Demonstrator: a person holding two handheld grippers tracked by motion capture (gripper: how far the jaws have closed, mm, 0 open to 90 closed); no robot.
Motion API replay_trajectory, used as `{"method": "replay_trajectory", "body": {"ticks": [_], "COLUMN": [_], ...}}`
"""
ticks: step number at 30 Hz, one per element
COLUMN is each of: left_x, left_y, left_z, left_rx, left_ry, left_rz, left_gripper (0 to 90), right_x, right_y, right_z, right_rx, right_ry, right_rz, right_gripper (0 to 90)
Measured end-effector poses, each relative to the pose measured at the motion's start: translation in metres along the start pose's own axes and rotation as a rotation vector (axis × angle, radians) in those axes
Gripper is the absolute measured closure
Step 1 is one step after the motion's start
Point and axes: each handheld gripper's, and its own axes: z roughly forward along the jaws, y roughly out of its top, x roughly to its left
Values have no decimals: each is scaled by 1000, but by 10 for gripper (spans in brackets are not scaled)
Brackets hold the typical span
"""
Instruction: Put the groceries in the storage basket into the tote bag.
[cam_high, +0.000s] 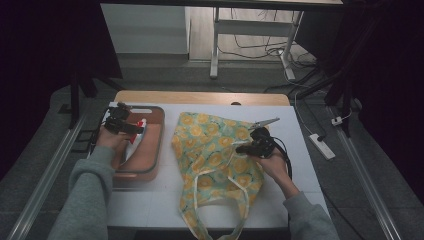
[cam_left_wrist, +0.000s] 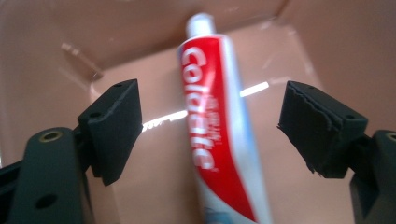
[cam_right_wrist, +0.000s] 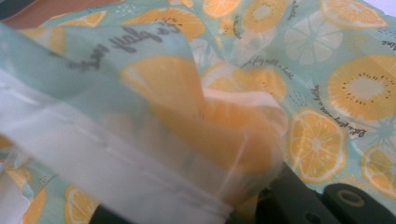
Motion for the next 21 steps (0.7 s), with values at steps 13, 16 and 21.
{"method": "replay_trajectory", "body": {"ticks": [13,16,21], "left_x": [-13,-11,-9], "left_y": [5,3,2], "left_z": [23,29,31], "left_rx": [131,178,191], "left_ry": [18,1,-19], "left_rz": [56,47,24], "left_gripper": [216,239,485], "right_x": [0,0,0], "right_y": [-1,-1,-1], "right_z": [0,-1,0], "right_rx": [2,2,3], "right_ry": [0,-1,-2], "right_rz": [0,0,0], "right_gripper": [889,889,889]}}
